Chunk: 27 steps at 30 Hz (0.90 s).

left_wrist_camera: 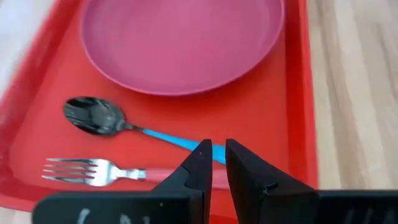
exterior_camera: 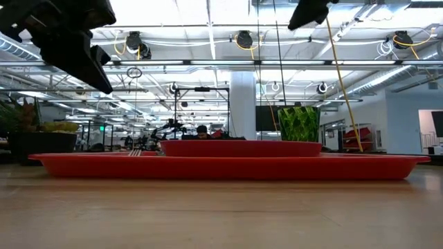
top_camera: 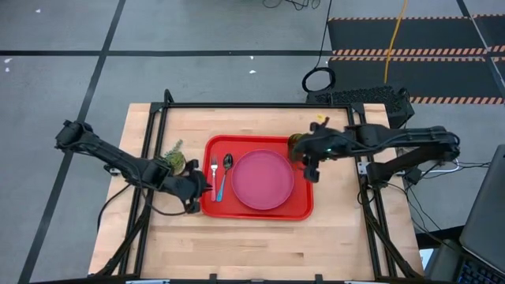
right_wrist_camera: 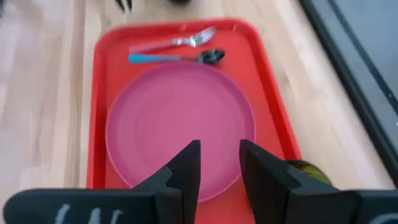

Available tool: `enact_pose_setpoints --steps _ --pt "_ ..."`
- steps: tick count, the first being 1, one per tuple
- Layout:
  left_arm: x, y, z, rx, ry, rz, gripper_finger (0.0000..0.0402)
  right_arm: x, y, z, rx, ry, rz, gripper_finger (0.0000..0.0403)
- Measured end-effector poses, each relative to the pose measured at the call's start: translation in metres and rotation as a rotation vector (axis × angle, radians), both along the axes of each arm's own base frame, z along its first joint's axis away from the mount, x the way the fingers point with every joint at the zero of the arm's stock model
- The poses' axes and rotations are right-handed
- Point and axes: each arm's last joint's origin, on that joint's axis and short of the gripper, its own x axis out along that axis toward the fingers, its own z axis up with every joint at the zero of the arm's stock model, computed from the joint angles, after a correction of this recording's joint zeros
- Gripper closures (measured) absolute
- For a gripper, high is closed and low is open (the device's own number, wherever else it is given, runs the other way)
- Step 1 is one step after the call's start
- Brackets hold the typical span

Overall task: Pick and place plate/cup/fork/spoon on tray
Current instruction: Adjust the silverware on the red tray

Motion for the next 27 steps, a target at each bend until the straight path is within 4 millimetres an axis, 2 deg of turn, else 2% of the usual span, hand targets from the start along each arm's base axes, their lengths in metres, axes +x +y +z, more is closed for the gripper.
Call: enact_pose_setpoints --steps 5,14,23,27 --pt "0.006 -0.002 -0.013 -0.049 0.115 -0.038 0.0353 -0.006 -0.001 0.014 -0.028 -0.108 -0.021 0.0298" --pt "0.018 -0.001 -0.047 0.096 0.32 -0.132 0.0353 -0.005 -0.002 0.016 -0.064 -0.13 0.0 0.0298" --pt "0.043 0.004 -0.042 0.125 0.33 -0.171 0.0353 -0.005 -0.002 0.015 -0.072 -0.124 0.008 0.0298" --pt "0.045 0.01 -0.042 0.129 0.339 -0.164 0.0353 -0.005 -0.002 0.015 -0.075 -0.12 0.011 0.0298"
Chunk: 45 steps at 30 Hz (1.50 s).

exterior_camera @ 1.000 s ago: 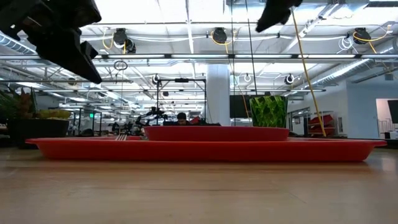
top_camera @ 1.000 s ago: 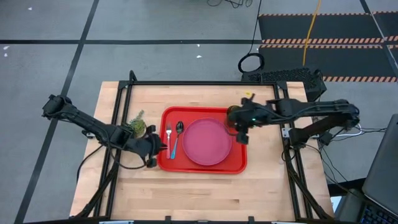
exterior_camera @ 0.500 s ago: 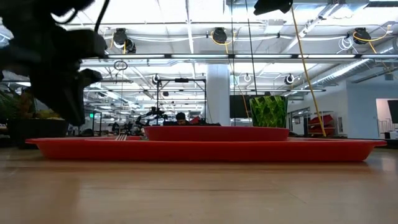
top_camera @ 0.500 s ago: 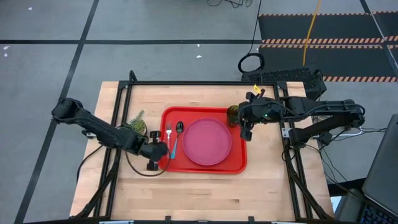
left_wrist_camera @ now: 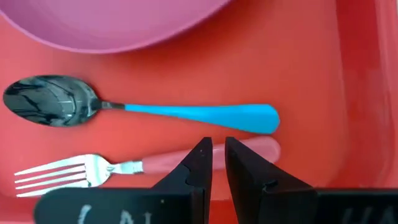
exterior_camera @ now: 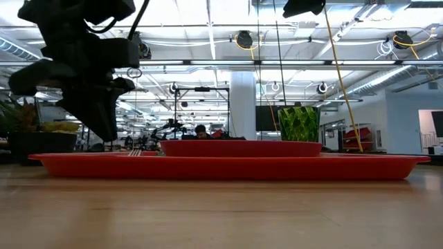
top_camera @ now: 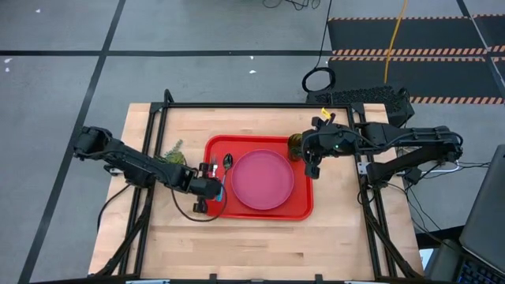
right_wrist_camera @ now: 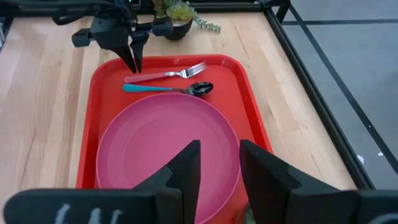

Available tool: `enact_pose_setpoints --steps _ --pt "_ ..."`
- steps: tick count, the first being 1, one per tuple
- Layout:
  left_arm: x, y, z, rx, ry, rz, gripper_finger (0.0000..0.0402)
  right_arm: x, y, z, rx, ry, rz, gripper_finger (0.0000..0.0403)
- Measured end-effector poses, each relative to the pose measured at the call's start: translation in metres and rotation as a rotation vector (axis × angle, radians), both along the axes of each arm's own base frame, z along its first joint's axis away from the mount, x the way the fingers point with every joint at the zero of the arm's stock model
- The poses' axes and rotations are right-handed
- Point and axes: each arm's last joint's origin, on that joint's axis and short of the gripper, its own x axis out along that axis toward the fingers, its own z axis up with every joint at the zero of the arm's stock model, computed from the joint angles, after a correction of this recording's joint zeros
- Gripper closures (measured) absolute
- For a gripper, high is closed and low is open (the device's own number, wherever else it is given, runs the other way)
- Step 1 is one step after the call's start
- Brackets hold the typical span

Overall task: Pick and place plate/cup/fork/spoon on tray
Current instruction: Adjust the silverware on the red tray

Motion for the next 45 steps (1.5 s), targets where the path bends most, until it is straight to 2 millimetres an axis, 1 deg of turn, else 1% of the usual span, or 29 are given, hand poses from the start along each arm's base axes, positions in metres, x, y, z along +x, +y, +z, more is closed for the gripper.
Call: enact_pose_setpoints --steps 3,9,13,17,23,29,35,45 --pt "0.002 0.003 0.0 0.008 -0.007 -0.009 0.0353 0.0 0.0 0.0 -0.008 0.007 0.006 0.0298" --pt "0.005 0.003 0.002 0.068 -0.026 -0.151 0.0353 0.0 0.0 0.0 -0.027 0.009 0.021 0.0298" --pt "0.004 0.001 0.002 0.09 -0.017 -0.213 0.0353 0.0 0.0 -0.001 -0.032 0.013 0.025 0.0298" --pt "0.005 -0.005 -0.002 0.073 -0.011 -0.249 0.0353 0.001 0.0 -0.008 -0.041 0.029 0.032 0.0298" --pt "0.007 -0.021 -0.018 0.06 0.038 -0.319 0.0353 0.002 0.0 -0.023 -0.042 0.071 0.033 0.0298" --pt "0.009 -0.023 -0.023 0.092 0.038 -0.318 0.0353 0.002 0.0 -0.025 -0.04 0.071 0.032 0.0298" --pt "0.009 -0.023 -0.023 0.118 0.036 -0.315 0.0353 0.003 0.0 -0.024 -0.039 0.058 0.031 0.0298" --pt "0.008 -0.022 -0.024 0.161 0.051 -0.367 0.0353 0.003 0.0 -0.024 -0.039 0.059 0.031 0.0298"
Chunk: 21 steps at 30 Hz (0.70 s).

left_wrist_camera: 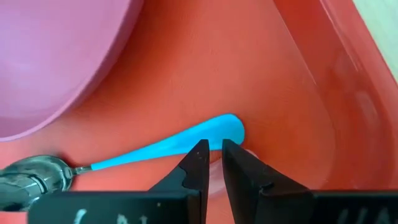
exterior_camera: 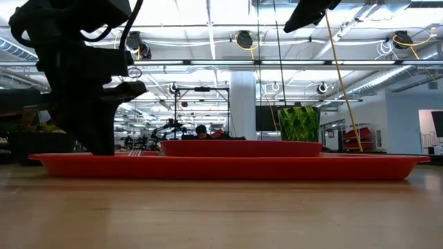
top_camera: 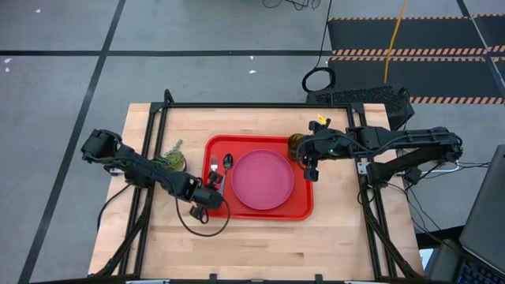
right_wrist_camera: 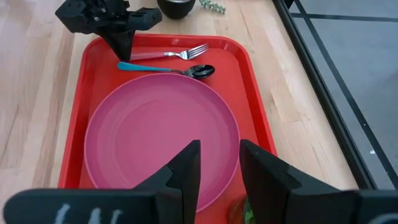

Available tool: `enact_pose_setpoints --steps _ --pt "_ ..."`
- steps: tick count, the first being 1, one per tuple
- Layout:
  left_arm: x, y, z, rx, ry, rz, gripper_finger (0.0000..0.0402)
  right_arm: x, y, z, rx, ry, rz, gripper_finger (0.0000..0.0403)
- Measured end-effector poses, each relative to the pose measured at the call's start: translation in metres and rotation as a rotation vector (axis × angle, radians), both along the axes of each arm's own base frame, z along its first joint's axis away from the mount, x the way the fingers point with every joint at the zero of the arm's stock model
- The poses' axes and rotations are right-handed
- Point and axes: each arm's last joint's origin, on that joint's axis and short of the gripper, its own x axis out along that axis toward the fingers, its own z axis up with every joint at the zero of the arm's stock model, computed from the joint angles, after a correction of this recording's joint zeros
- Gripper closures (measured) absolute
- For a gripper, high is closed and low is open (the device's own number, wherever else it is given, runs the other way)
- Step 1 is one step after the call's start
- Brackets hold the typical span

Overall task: Pick and place plate/cup/fork/spoon on tray
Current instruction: Adjust the silverware on the red tray

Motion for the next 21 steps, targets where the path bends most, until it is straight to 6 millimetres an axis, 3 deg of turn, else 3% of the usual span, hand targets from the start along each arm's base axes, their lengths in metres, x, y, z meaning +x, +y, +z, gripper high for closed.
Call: enact_pose_setpoints --steps 12,21 --pt "-0.003 -0.011 -0.002 0.081 0.001 -0.133 0.0353 0.0 0.0 0.0 0.003 0.0 -0.002 0.0298" --pt "-0.003 -0.012 -0.001 0.096 -0.015 -0.136 0.0353 0.0 0.0 0.0 0.003 0.0 -0.002 0.0298"
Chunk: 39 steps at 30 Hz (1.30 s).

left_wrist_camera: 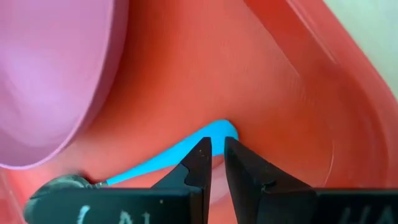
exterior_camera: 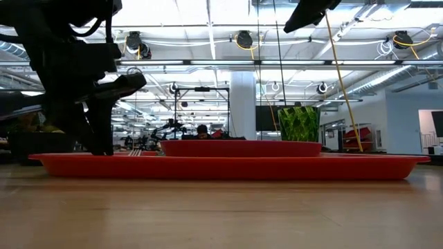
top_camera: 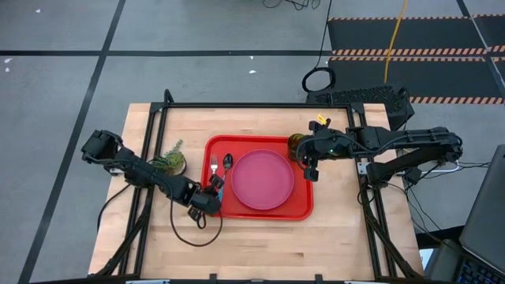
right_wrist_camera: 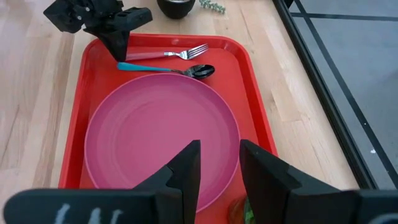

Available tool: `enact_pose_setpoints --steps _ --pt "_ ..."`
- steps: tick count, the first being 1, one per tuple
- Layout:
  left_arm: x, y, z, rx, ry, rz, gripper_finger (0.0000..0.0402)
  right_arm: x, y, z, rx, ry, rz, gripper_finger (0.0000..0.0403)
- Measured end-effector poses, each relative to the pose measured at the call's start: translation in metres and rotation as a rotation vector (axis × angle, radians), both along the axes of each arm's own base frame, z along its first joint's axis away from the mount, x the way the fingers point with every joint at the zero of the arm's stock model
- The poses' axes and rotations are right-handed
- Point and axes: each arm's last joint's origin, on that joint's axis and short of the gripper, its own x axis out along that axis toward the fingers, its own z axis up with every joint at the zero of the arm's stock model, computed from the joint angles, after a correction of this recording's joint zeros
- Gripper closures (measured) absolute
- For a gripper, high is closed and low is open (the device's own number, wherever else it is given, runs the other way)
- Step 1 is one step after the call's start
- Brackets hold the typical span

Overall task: Pick and place plate/cup/fork/spoon on tray
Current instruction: Adjust the silverware on the red tray

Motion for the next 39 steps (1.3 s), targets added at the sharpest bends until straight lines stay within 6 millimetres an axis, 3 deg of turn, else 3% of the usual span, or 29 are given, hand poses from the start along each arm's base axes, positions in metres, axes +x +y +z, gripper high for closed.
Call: enact_pose_setpoints --steps 11,15,18,21,26,31,39 --pt "0.003 0.001 0.001 -0.011 -0.03 0.005 0.0353 0.0 0.0 0.0 0.0 0.0 0.0 0.0298" --pt "0.003 0.009 0.001 0.114 -0.032 0.035 0.0353 0.0 0.0 0.0 0.0 0.0 0.0 0.0298" --pt "0.007 0.024 0.004 0.266 -0.076 0.115 0.0353 0.0 0.0 0.0 0.0 -0.004 0.0 0.0298" --pt "0.012 0.045 0.006 0.292 -0.085 0.221 0.0353 0.001 0.0 0.001 0.0 -0.018 0.0 0.0298" --pt "0.027 0.078 0.018 0.141 -0.096 0.413 0.0353 0.002 0.0 0.002 -0.001 -0.024 0.002 0.0298" --pt "0.041 0.097 0.046 0.024 -0.052 0.432 0.0353 0.002 0.0 0.002 -0.003 -0.024 0.004 0.0298" --pt "0.048 0.148 0.085 -0.087 0.0 0.43 0.0353 0.002 0.0 0.002 -0.009 -0.022 0.012 0.0298"
